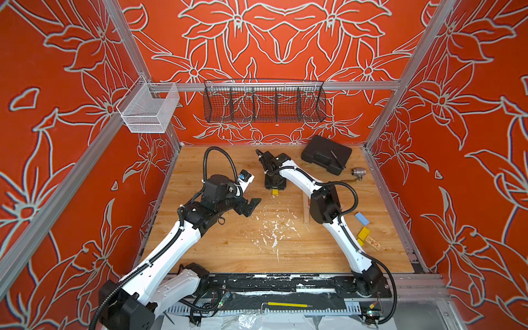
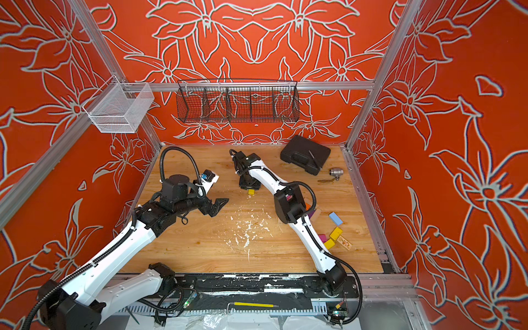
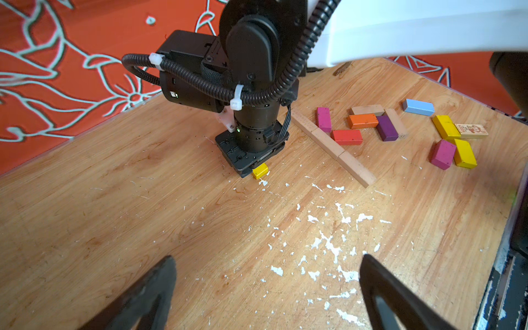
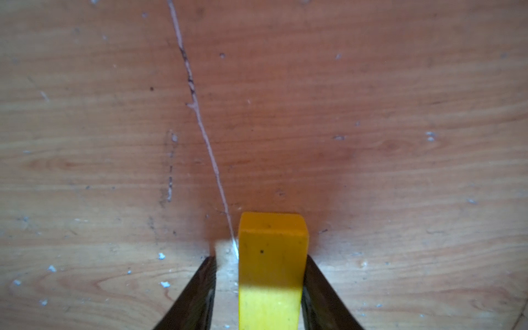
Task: Assemble the letter k with building blocks
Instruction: Place the building block at the center of the board, then pick up the building block from the center of the board.
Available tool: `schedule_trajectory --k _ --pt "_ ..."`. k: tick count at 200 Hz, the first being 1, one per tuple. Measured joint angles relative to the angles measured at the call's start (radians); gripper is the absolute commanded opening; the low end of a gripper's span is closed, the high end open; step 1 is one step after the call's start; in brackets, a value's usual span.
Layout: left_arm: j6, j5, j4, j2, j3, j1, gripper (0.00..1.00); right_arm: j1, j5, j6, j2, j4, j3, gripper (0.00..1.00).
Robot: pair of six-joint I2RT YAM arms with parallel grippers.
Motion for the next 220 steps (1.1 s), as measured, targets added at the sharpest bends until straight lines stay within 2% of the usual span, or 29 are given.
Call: schedule_trajectory --k 48,87,120,152,186,220 --pt "-0.001 0.031 0.026 -0.004 -0.011 0.001 0.97 0.000 -0.008 -0.026 -0.029 -0.002 -0.012 0.66" --pt "-0.006 0.137 0.070 -0.048 -0.035 0.001 0.97 0.000 0.027 -0.062 -0.209 -0.003 -0.135 0.72" --pt "-0.020 0.326 0.161 -0.066 -0.064 0.001 0.97 -0.003 0.083 -0.107 -0.462 0.011 -0.321 0.81" --pt "-0.029 0.476 0.206 -0.052 -0.073 -0.013 0.97 -0.017 0.148 -0.120 -0.706 0.026 -0.555 0.81" --pt "-0.012 0.530 0.211 -0.046 -0.073 -0.076 0.97 -0.064 0.195 -0.092 -0.921 0.042 -0.850 0.81" --pt "0.028 0.523 0.177 -0.037 -0.068 -0.179 0.97 -0.143 0.209 -0.050 -1.085 0.048 -1.096 0.81"
